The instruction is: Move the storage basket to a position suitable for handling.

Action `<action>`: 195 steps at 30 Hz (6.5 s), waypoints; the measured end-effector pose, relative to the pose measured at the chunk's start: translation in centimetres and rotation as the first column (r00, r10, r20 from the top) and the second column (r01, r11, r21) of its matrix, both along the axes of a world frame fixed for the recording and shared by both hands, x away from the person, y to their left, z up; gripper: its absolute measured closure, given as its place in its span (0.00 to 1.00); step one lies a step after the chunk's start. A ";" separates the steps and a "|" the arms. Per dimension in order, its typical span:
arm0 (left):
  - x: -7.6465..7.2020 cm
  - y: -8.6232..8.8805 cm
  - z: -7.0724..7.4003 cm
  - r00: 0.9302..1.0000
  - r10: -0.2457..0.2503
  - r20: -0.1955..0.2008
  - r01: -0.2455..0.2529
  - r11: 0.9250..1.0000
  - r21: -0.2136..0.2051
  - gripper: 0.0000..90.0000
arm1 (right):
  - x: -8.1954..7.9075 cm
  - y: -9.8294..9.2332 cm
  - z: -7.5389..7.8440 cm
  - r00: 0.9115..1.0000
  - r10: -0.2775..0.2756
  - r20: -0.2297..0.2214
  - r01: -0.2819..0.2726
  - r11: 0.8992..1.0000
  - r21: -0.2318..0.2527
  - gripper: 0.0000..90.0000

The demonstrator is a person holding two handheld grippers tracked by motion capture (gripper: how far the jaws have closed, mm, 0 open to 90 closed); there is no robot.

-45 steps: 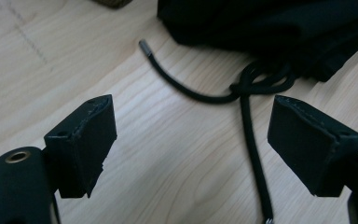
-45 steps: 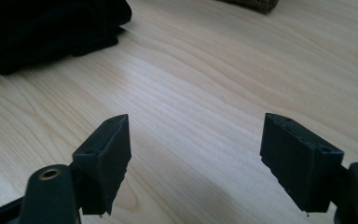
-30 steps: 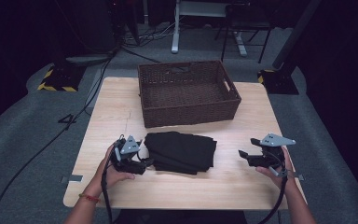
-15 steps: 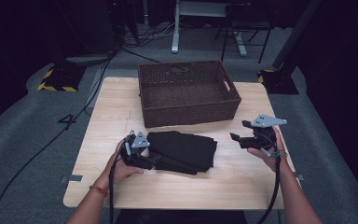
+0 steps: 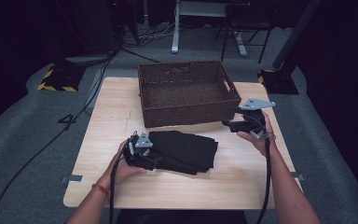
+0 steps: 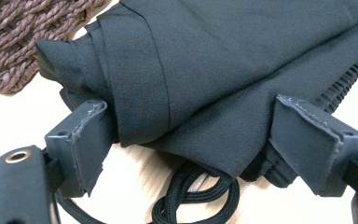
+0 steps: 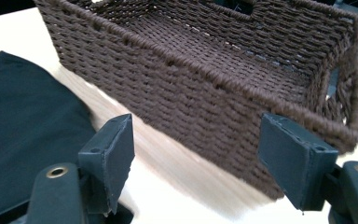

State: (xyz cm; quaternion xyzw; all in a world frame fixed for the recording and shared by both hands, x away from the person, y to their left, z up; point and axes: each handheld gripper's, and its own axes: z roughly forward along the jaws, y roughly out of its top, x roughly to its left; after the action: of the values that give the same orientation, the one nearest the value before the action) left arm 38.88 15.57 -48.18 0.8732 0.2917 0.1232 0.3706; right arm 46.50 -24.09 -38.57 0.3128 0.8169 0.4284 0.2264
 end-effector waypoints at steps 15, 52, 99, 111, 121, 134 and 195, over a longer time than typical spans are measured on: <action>-0.6 -0.5 -0.9 0.999 -0.018 0.035 0.017 1.000 0.023 0.17 | 3.8 3.0 0.6 1.000 0.022 -0.020 -0.022 1.000 -0.005 0.30; -2.0 -1.6 -2.2 0.997 -0.075 -0.023 0.076 0.996 0.036 0.16 | 7.0 6.3 -1.8 0.992 0.072 -0.100 -0.082 0.992 -0.096 0.51; -3.9 -1.6 -2.0 0.992 -0.113 -0.051 0.115 0.992 0.048 0.17 | -1.0 3.3 -1.3 0.944 0.318 -0.092 -0.329 0.932 -0.151 0.85; -6.4 -1.0 -1.4 0.991 -0.120 -0.052 0.123 0.990 0.071 0.21 | -4.5 1.4 -1.3 0.936 0.345 -0.073 -0.352 0.925 -0.145 0.78; -5.9 1.3 0.7 1.000 -0.023 -0.001 0.023 1.000 -0.003 0.20 | -8.9 -1.8 0.4 0.984 0.172 0.039 -0.169 0.983 -0.075 0.38; -2.0 0.4 0.2 1.000 -0.009 -0.005 0.009 1.000 0.002 0.19 | -16.1 -2.8 -2.0 0.995 0.102 0.021 -0.102 0.995 0.007 0.36; -3.0 -4.8 -0.6 0.986 -0.137 -0.091 0.136 0.991 -0.010 0.15 | -10.7 -0.9 -10.6 0.922 0.089 -0.377 -0.047 0.992 0.118 0.07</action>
State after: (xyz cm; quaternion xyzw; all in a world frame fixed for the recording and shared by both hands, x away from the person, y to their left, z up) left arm 35.91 10.82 -48.77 0.8951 0.2481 0.0567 0.3660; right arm 35.83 -24.99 -49.19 0.3733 0.8315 0.4101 0.0313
